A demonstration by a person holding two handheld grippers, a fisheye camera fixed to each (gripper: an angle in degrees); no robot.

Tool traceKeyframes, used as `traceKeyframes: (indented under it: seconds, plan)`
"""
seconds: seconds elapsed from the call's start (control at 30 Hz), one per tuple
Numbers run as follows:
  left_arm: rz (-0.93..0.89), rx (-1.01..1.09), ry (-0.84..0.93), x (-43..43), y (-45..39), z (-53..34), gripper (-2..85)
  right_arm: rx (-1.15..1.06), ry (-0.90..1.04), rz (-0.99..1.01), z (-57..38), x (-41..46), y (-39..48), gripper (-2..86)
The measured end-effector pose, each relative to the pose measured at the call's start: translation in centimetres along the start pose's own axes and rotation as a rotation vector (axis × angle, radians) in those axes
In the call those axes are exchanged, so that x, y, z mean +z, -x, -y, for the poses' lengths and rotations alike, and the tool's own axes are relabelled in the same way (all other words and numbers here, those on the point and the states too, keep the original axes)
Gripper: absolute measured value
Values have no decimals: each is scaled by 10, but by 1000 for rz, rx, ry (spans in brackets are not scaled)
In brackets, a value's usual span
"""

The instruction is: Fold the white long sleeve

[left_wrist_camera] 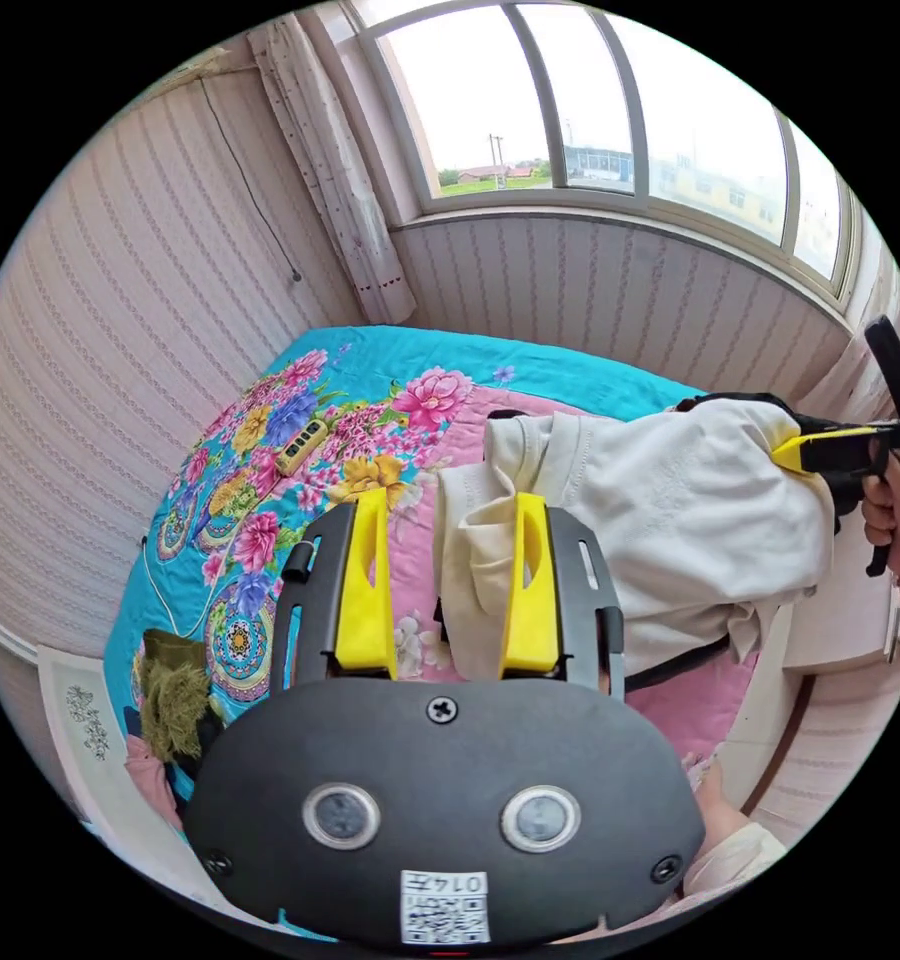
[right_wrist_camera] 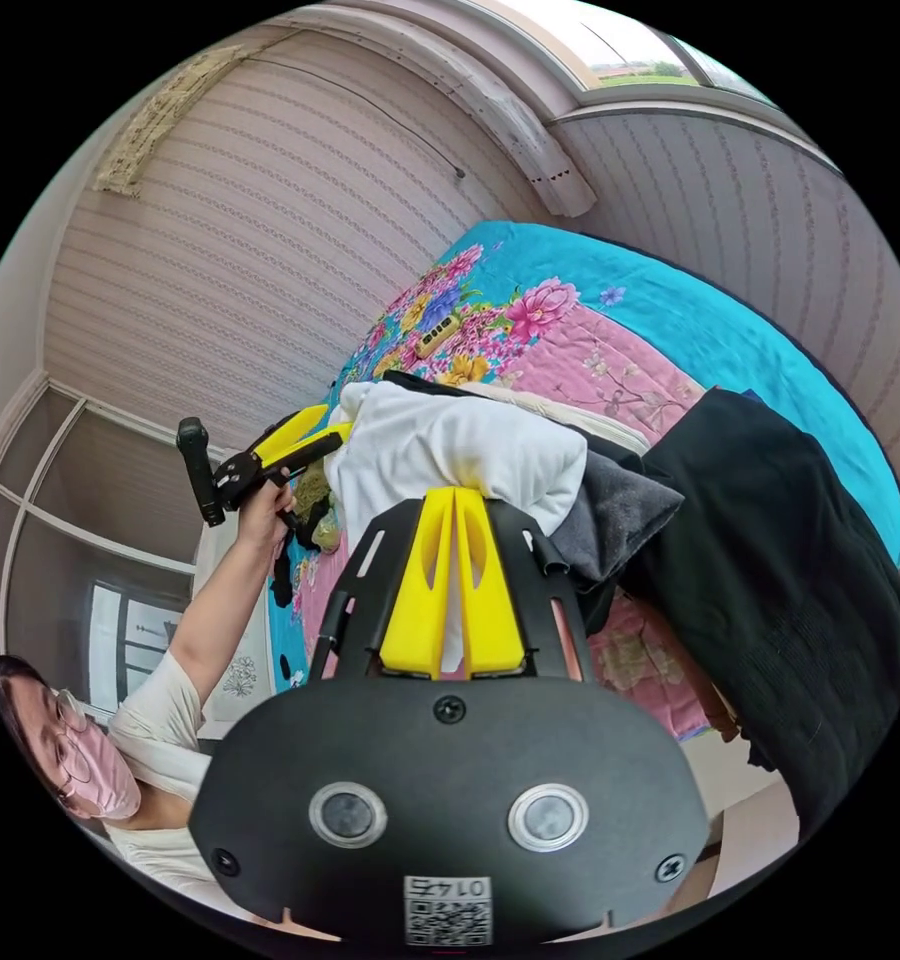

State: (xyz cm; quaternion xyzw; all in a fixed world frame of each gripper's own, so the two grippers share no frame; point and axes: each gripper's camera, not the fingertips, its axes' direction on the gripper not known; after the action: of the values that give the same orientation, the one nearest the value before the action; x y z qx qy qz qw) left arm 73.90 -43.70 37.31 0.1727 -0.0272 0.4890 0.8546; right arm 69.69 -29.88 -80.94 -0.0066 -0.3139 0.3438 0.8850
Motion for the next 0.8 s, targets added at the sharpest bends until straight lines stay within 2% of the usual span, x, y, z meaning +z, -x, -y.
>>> traceKeyframes:
  seconds: [0.17, 0.23, 0.33, 0.5, 0.63, 0.73, 0.8]
  plan:
    - [-120, -34, -101, -53, 26, -18, 165, -36, -110, 31, -1, 13, -10, -1]
    - [-73, -4, -31, -52, 28, -21, 167, -42, -61, -15, 4, 35, -15, -1]
    - [-101, -92, 15, -60, 52, -35, 182, -38, -44, -19, 10, 71, -28, 4]
    - [-240, -201, -106, -134, 117, -82, 179, -136, -153, 16, 1, 93, -28, 47]
    - [-296, -231, -175, -212, 171, -198, 176, -298, -75, -26, -40, 137, -3, 74]
    - [-250, -325, -53, -240, 196, -329, 178, -395, 120, -29, -99, 226, 12, 91]
    - [-234, -438, 50, -253, 209, -421, 181, -410, 258, -34, -153, 318, 12, 105]
